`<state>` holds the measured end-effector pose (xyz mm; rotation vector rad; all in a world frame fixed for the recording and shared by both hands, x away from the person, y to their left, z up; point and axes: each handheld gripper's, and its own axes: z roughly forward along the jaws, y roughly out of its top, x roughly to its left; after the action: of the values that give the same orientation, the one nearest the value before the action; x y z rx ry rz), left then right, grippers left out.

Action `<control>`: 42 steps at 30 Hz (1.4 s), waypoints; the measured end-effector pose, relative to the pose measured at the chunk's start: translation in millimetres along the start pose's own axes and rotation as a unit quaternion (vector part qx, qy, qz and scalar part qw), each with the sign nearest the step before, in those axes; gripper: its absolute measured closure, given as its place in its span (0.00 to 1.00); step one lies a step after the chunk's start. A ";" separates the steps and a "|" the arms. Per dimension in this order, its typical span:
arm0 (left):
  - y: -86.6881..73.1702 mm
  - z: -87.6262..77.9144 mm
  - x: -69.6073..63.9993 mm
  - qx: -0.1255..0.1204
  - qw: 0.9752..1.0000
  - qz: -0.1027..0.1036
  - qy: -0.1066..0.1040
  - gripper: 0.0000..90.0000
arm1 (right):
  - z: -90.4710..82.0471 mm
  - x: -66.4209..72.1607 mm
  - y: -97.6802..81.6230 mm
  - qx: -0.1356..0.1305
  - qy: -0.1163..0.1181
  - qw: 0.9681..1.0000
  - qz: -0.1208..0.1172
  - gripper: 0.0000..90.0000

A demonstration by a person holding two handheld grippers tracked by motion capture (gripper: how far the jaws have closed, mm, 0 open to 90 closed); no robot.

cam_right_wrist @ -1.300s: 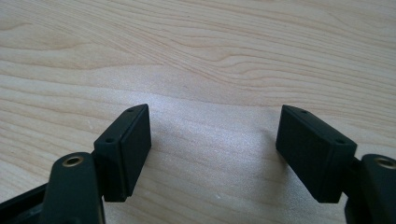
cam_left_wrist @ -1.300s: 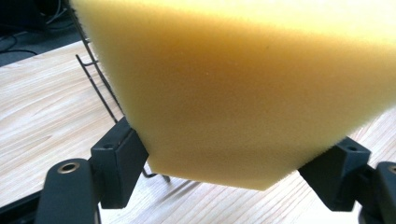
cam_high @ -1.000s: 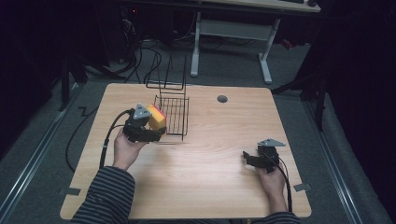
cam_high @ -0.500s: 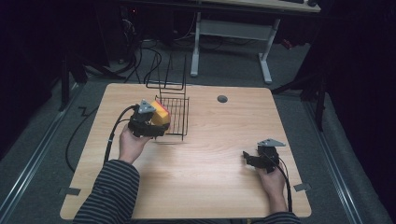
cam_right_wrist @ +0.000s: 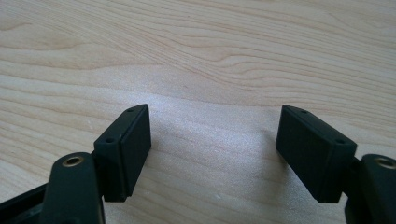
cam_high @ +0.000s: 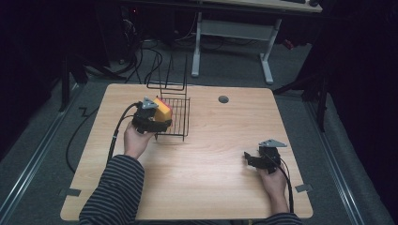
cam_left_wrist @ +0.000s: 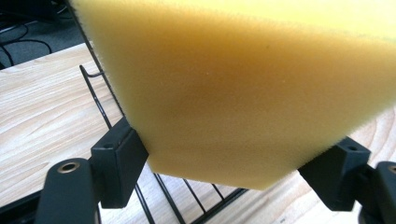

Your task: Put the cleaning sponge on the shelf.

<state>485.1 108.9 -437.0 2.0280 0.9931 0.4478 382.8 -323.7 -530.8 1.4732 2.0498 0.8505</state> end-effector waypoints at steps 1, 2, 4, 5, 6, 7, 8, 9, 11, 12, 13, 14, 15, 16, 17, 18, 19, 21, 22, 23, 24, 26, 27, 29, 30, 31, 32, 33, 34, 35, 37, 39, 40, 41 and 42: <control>1.0 1.8 0.0 0.002 1.000 -0.001 -0.001 0.26 | 0.0 0.0 0.0 0.000 0.000 1.000 0.000 0.30; 1.6 3.6 -0.2 -0.001 1.000 -0.001 0.002 0.26 | 0.0 0.0 0.0 0.000 0.000 1.000 0.000 0.30; 2.2 6.8 0.5 -0.007 1.000 -0.007 0.002 0.26 | 0.0 0.0 0.0 0.000 0.000 1.000 0.000 0.30; 2.1 7.8 0.9 -0.008 1.000 -0.008 0.003 0.26 | 0.0 0.1 0.0 0.000 0.000 1.000 0.000 0.30; 1.6 9.7 1.4 -0.007 1.000 -0.010 0.005 0.26 | 0.0 0.1 0.0 0.000 0.000 1.000 0.000 0.30; 1.6 9.7 1.4 -0.007 1.000 -0.010 0.005 0.27 | 0.0 0.1 0.0 0.000 0.000 1.000 0.000 0.30; 1.2 11.4 1.9 -0.006 1.000 -0.013 0.007 0.27 | 0.0 0.1 0.0 0.000 0.000 1.000 0.000 0.30; 0.4 14.1 3.2 -0.004 1.000 -0.015 0.009 0.26 | 0.0 0.1 0.0 0.000 0.000 1.000 0.000 0.30; 0.0 15.6 3.8 -0.004 1.000 -0.017 0.011 0.26 | -0.1 0.1 0.0 0.000 0.000 1.000 0.000 0.30; -0.1 18.5 4.8 -0.007 1.000 -0.020 0.012 0.27 | 0.0 0.1 0.0 0.000 0.000 1.000 0.000 0.30; 0.1 19.8 5.1 -0.007 1.000 -0.021 0.014 0.27 | 0.0 0.1 0.0 0.000 0.000 1.000 0.000 0.30; 0.4 21.2 5.3 -0.006 1.000 -0.021 0.016 0.27 | 0.0 0.1 0.0 0.000 0.000 1.000 0.000 0.30; 1.4 22.9 5.5 -0.001 1.000 -0.019 0.017 0.27 | 0.0 0.0 0.0 0.000 0.000 1.000 0.000 0.30; 2.3 24.2 5.2 0.003 1.000 -0.017 0.019 0.27 | 0.0 0.1 0.0 0.000 0.000 1.000 0.000 0.30; 3.5 25.8 4.8 0.004 1.000 -0.013 0.021 0.27 | 0.0 0.1 0.0 0.000 0.000 1.000 0.000 0.30; 5.2 27.4 4.4 0.004 1.000 -0.012 0.021 0.27 | -0.1 0.2 0.0 0.000 0.000 1.000 0.001 0.30; 6.1 28.2 4.6 0.005 1.000 -0.010 0.021 0.27 | -0.1 0.2 0.0 0.001 0.000 1.000 0.001 0.30; 8.4 31.4 4.7 0.008 1.000 -0.011 0.021 0.26 | -0.1 0.2 0.0 0.001 0.000 1.000 0.001 0.30; 8.8 33.8 4.8 0.003 1.000 -0.013 0.023 0.27 | -0.1 0.2 0.0 0.001 0.000 1.000 0.001 0.30; 9.0 35.6 5.1 0.002 1.000 -0.016 0.024 0.27 | -0.1 0.2 0.1 0.000 0.000 1.000 0.001 0.30; 8.9 36.8 5.5 0.002 1.000 -0.019 0.023 0.27 | -0.1 0.2 0.1 0.000 0.000 1.000 0.001 0.30; 7.8 40.9 6.7 0.006 0.999 -0.024 0.027 0.27 | -0.1 0.2 0.0 0.000 0.000 1.000 0.001 0.30; 7.1 42.7 7.3 0.010 0.999 -0.025 0.028 0.27 | -0.1 0.2 0.1 0.001 0.000 1.000 0.001 0.30; 6.0 45.7 8.2 0.012 0.999 -0.026 0.032 0.27 | -0.1 0.2 0.0 0.001 0.000 1.000 0.001 0.30; 5.5 47.0 8.5 0.014 0.999 -0.026 0.033 0.26 | -0.1 0.2 0.0 0.001 0.000 1.000 0.001 0.30; 5.0 48.2 8.6 0.014 0.999 -0.025 0.034 0.26 | -0.1 0.2 0.0 0.000 0.000 1.000 0.001 0.30; 5.0 48.2 8.6 0.014 0.999 -0.025 0.034 0.26 | -0.1 0.2 0.0 0.001 0.000 1.000 0.001 0.30; 4.0 51.0 8.0 0.016 0.999 -0.025 0.035 0.26 | -0.1 0.2 0.0 0.001 0.000 1.000 0.001 0.30; 3.5 52.6 7.6 0.018 0.999 -0.026 0.035 0.26 | -0.1 0.4 0.1 0.000 0.000 1.000 0.002 0.30; 3.5 52.6 7.6 0.018 0.999 -0.026 0.035 0.26 | 0.0 0.3 0.1 0.000 0.000 1.000 0.002 0.30; 2.4 56.0 6.9 0.022 0.999 -0.026 0.032 0.26 | 0.0 0.3 0.1 0.000 0.000 1.000 0.002 0.30; 1.7 58.5 6.3 0.023 0.999 -0.028 0.029 0.26 | -0.1 0.3 0.1 0.000 0.000 1.000 0.002 0.30; 1.4 59.4 6.4 0.024 0.999 -0.027 0.029 0.26 | 0.0 0.3 0.1 0.000 0.000 1.000 0.002 0.30; 1.4 59.4 6.4 0.024 0.999 -0.027 0.029 0.26 | 0.0 0.3 0.1 0.000 0.000 1.000 0.002 0.30; 0.7 60.9 6.6 0.028 0.999 -0.026 0.029 0.26 | 0.0 0.4 0.1 0.000 0.000 1.000 0.002 0.30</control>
<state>526.5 82.4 -473.4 2.0432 1.1023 0.4568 382.7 -323.4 -530.7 1.4780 2.0480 0.8521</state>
